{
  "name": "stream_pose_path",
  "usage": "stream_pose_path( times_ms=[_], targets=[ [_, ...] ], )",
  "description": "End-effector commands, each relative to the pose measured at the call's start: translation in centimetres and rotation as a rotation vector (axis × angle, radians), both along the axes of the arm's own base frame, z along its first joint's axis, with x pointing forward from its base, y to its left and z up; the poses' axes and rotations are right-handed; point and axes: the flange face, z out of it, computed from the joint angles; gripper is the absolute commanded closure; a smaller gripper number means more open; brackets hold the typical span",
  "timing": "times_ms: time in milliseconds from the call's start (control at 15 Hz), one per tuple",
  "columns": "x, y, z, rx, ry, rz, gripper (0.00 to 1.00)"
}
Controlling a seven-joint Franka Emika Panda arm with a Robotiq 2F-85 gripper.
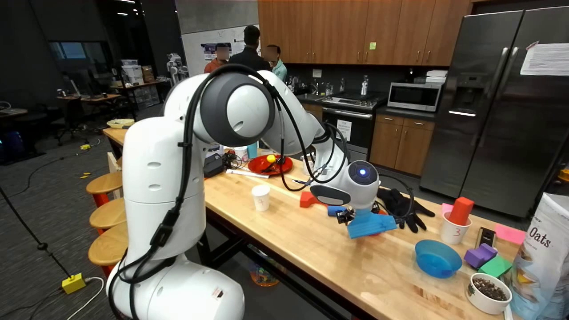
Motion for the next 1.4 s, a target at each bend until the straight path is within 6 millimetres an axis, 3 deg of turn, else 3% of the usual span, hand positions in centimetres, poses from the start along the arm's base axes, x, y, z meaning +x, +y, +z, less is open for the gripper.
stream_pose_path(
  times_ms=[0, 400, 867, 1333],
  targets=[
    [0.7, -0.4, -0.3, 0.018, 0.029, -0.006, 0.53],
    [0.8, -1.2, 0.7, -0.023, 0.044, -0.015, 0.99],
    [0.7, -3.5, 4.6, -0.164, 0.012, -0.022, 0.98],
    [-1.6, -6.2, 8.0, -0.326, -0.049, -0.114, 0.98]
  ],
)
